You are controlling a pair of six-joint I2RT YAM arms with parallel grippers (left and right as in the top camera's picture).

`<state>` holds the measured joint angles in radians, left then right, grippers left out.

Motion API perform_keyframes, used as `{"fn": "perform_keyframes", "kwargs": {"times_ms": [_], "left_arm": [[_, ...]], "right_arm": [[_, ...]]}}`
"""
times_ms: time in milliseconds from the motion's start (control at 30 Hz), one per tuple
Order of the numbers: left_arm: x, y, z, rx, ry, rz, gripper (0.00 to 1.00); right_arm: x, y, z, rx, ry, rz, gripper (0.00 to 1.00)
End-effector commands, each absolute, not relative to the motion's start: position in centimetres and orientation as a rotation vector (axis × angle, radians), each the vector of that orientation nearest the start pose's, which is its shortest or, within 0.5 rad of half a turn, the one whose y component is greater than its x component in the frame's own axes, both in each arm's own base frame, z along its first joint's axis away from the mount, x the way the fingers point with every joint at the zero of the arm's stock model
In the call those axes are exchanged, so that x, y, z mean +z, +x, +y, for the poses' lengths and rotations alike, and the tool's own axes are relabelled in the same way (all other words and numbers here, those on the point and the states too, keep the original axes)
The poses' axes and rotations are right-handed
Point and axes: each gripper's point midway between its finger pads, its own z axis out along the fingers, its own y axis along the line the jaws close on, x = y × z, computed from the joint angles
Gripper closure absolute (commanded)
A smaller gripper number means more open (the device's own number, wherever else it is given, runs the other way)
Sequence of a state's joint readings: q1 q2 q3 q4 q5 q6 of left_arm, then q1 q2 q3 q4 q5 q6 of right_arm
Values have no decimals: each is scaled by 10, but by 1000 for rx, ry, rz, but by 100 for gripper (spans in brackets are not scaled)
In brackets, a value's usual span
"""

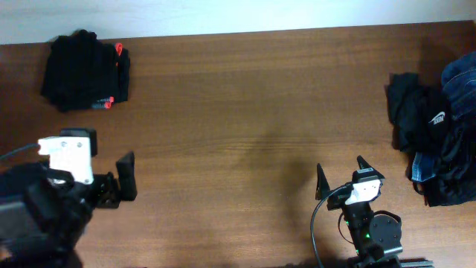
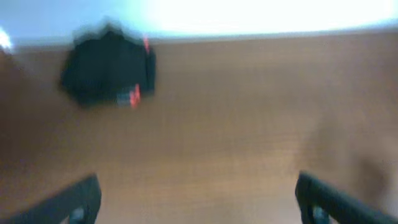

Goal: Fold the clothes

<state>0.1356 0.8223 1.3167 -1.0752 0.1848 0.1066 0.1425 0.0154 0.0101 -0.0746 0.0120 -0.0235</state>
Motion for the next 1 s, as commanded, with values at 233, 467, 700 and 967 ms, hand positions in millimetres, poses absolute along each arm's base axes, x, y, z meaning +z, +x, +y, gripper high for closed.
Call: {"fn": "perform_keyframes", "kwargs": {"times_ms": [233,467,700,967], "left_arm": [[271,259,-21,-167,179,1941,0],[239,265,-29,-188,232,1817,1],[216,263,-33,-179,266,1702,1],[194,257,-43,-190,306,1635,1]], "right_arm": [[155,244,31,77,-122,1647,1],[155,244,31,77,-122,1647,1],[155,244,31,77,-122,1647,1],[155,244,31,77,-122,1647,1]]}}
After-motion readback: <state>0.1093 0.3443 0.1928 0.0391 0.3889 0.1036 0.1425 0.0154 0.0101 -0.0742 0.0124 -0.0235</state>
